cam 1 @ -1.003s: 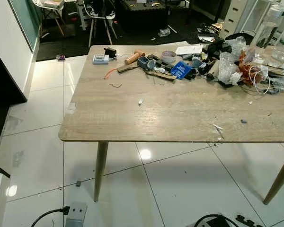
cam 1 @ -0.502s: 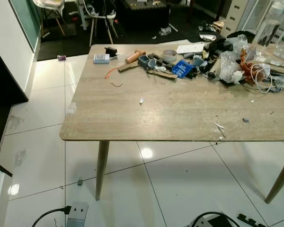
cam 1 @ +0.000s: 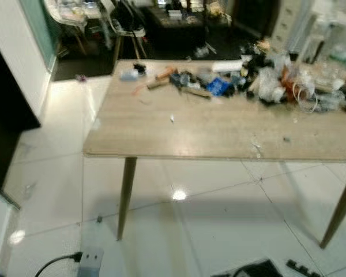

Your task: Picking trash to rubbish bin

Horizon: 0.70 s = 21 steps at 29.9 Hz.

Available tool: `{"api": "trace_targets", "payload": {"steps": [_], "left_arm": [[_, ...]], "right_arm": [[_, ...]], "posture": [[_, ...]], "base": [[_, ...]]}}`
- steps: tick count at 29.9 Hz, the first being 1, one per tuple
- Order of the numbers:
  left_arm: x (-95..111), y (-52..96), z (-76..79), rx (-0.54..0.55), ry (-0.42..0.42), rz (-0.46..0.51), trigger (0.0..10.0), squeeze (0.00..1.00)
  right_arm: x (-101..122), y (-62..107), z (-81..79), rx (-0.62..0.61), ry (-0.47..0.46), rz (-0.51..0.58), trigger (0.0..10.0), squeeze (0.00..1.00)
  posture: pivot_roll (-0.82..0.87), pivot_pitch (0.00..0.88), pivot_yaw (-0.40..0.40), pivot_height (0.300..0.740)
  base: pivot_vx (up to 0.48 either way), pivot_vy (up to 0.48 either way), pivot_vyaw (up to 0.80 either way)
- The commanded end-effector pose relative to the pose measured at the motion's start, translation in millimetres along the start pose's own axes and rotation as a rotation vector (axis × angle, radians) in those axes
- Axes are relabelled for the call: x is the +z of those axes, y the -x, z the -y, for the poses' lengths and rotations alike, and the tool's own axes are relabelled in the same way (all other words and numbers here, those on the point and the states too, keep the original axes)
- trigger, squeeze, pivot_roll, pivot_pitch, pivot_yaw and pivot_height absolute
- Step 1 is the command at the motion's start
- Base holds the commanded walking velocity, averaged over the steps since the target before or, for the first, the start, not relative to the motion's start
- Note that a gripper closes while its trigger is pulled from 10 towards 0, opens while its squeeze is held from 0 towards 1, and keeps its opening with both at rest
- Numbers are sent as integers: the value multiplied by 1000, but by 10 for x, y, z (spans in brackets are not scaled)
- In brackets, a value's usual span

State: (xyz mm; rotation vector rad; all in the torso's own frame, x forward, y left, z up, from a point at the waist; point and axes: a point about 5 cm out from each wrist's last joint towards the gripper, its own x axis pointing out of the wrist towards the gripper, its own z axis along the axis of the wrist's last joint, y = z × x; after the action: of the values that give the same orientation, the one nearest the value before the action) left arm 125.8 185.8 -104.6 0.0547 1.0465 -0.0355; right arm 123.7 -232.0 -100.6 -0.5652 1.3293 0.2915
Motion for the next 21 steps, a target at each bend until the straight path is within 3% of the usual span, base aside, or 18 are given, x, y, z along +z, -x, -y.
{"api": "trace_targets", "payload": {"steps": [1,14,21], "left_arm": [[-227,41,56,-25,-3,-98,10000,0],[-251,50,29,-26,-19,-108,10000,0],[-264,58,-5,-25,-33,-113,10000,0]], "right_arm": [[-46,-7,-68,19,-8,-15,10000,0],[-34,-12,-107,28,-15,-13,10000,0],[-30,-3,-28,21,-16,-12,10000,0]], "posture": [[-50,50,1,740],[-56,53,20,740],[-55,47,28,740]], "base": [[-319,0,0],[-317,0,0],[-304,0,0]]}}
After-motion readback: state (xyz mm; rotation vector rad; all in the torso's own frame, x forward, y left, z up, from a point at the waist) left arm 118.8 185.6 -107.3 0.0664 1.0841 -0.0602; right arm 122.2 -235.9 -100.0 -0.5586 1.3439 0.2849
